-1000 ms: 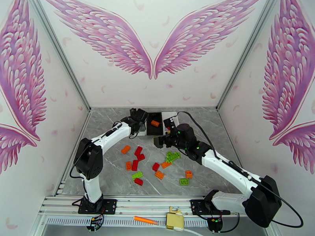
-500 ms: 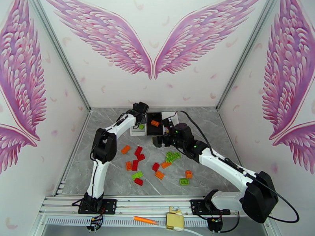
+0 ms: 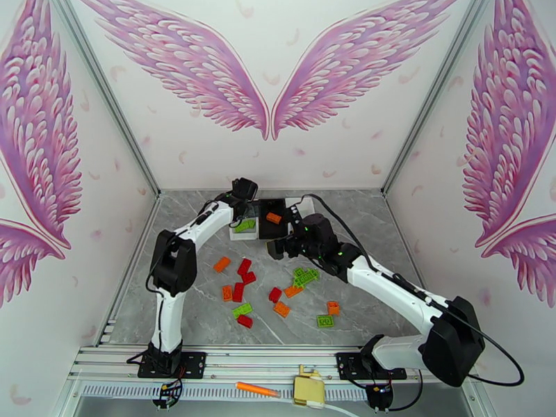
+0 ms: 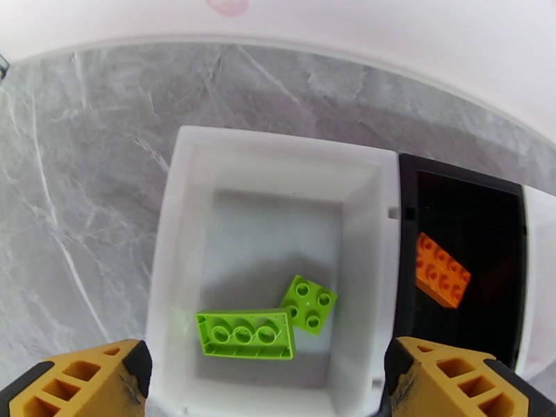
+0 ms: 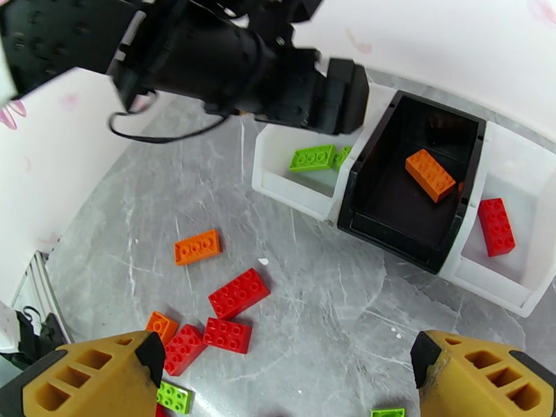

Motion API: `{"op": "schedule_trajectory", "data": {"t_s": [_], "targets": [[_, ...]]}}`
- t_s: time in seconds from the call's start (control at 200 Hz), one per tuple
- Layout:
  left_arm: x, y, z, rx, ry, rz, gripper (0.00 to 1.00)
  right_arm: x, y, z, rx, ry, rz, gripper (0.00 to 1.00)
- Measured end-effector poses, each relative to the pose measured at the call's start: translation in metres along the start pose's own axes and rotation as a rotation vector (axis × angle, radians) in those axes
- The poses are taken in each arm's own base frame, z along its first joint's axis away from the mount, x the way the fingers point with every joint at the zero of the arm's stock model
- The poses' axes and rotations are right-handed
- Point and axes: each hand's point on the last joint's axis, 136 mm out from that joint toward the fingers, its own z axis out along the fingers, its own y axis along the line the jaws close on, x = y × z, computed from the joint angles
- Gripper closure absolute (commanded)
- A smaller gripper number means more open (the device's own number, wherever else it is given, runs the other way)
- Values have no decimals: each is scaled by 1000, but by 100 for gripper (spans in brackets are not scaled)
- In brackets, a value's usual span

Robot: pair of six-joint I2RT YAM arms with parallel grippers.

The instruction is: Sort the legos into containers by color

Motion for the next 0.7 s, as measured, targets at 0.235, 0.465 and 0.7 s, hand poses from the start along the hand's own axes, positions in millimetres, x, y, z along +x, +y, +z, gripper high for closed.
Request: {"op": "schedule_trajectory", "data": {"t_s": [0.235, 0.465, 0.7], "targets": [[-21, 16, -87, 137, -153, -97, 1, 29, 24, 4, 17, 149, -160, 1], [6, 65, -93, 117, -144, -197, 1, 72, 46, 8, 23, 359, -294, 1], [40, 89, -83, 74, -85, -216, 1, 119, 54, 23, 45, 577, -360, 1]]}}
